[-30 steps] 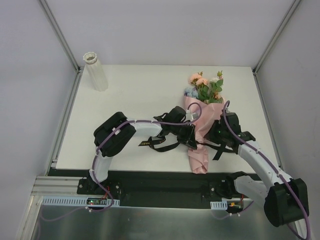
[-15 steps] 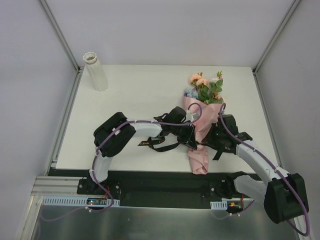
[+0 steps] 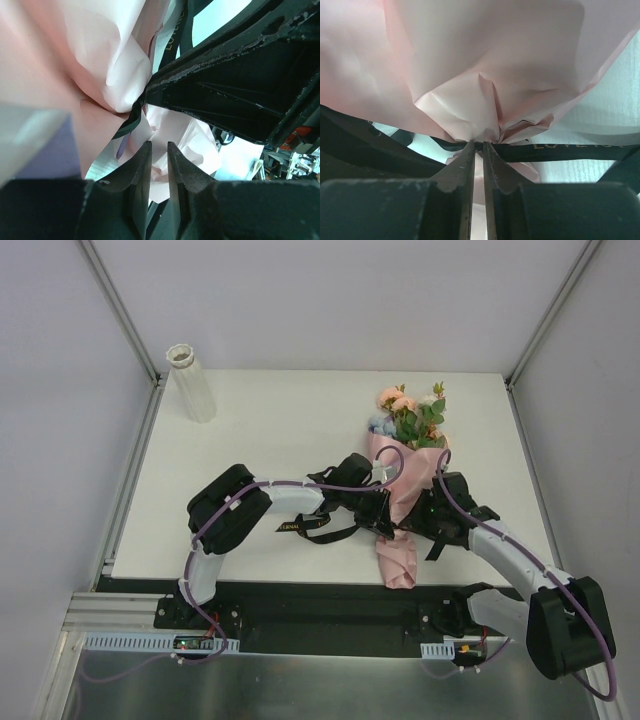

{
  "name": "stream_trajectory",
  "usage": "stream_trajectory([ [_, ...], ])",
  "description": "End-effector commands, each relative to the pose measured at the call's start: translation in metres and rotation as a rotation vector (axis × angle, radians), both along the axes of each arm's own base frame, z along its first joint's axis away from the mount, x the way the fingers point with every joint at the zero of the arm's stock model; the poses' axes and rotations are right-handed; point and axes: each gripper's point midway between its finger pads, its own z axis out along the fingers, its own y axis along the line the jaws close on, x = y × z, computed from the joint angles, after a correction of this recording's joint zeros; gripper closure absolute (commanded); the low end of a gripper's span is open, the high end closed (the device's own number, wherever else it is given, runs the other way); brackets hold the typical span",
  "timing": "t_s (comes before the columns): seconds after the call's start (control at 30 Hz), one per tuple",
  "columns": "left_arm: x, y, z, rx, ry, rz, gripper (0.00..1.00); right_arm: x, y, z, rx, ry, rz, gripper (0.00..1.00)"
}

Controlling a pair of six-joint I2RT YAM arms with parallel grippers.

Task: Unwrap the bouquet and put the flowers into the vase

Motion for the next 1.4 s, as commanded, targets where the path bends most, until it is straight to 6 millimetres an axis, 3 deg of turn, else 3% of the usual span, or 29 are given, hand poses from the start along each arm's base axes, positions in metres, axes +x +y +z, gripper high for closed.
stream_trajectory([
  [0.0, -0.001, -0.006, 0.001, -0.017, -0.029, -0.019, 0.82, 0.004, 0.008, 0.000, 0.052, 0.008, -0.041, 0.85],
  [0.17, 0.000, -0.006, 0.001, -0.019, -0.028, -0.018, 0.82, -0.001, 0.008, -0.007, 0.069, 0.055, -0.084, 0.84],
  [0.4, -0.002, -0.004, -0.005, -0.005, -0.024, -0.021, 0.82, -0.005, 0.002, 0.004, 0.049, 0.056, -0.118, 0.80],
  [0.47, -0.002, -0.003, -0.007, -0.002, -0.021, -0.020, 0.82, -0.006, 0.001, 0.006, 0.022, 0.052, -0.111, 0.74],
  [0.77, -0.001, -0.005, -0.009, -0.002, -0.017, -0.026, 0.82, -0.008, -0.006, -0.019, -0.148, 0.061, -0.067, 0.73],
  [0.93, -0.003, -0.003, -0.011, 0.006, -0.016, -0.021, 0.82, -0.003, -0.007, -0.023, -0.232, 0.020, -0.053, 0.74],
  [1.13, -0.004, 0.001, -0.017, 0.021, -0.015, -0.012, 0.83, 0.010, -0.006, -0.025, -0.244, -0.016, -0.068, 0.81],
  [1.37, -0.003, 0.006, -0.025, 0.047, -0.014, 0.011, 0.83, 0.029, 0.002, -0.001, -0.227, -0.084, -0.064, 0.99],
])
